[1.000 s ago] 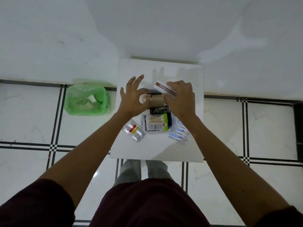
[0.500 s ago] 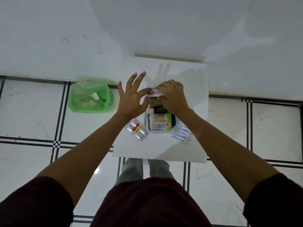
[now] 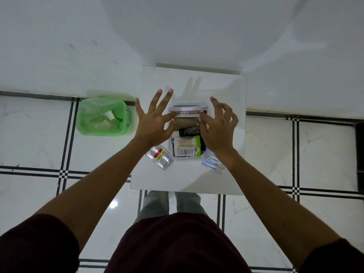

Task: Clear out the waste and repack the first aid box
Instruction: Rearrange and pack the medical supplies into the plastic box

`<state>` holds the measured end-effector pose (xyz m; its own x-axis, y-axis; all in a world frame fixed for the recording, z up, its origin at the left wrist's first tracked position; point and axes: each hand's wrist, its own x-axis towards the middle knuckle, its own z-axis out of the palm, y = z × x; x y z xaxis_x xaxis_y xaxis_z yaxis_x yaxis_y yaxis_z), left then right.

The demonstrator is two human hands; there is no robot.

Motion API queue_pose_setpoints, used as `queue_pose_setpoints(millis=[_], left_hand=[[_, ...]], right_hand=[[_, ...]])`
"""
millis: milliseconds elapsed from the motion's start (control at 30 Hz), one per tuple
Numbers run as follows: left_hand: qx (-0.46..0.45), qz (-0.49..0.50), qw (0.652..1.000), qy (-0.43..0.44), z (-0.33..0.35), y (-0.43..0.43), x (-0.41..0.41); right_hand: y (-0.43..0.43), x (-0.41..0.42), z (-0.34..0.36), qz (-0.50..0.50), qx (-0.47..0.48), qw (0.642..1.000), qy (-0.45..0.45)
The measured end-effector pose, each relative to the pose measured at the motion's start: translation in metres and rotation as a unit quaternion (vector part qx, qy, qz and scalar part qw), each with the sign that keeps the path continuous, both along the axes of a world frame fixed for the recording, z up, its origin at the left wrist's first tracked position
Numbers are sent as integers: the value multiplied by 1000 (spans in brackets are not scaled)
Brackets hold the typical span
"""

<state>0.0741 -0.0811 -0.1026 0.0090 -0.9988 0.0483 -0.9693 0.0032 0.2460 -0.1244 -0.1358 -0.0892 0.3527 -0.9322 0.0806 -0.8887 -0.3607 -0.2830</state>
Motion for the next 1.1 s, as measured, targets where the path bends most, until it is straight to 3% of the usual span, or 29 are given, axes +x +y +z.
queue_pose_setpoints(millis=[333,600,733,833,933,1100], left_hand=[[26,33,999,9,3,3,-8],[-64,95,979,169,8,47,-4],[10,111,977,183,-4,84,3],[91,66,985,130,-16,100,11],[164,-17,983,83,-25,102,18],[245,-84,965,37,-29,87,20]], right_hand=[[4,1,-4,-37,86,995,-34],[15,-26,12,-91,33,985,-146],[28,-49,10,-135,54,976,-165],[38,-66,2,-159,153,967,-129],[45,-77,-10,-113,263,956,-63],[43,-80,-32,-21,312,946,88]])
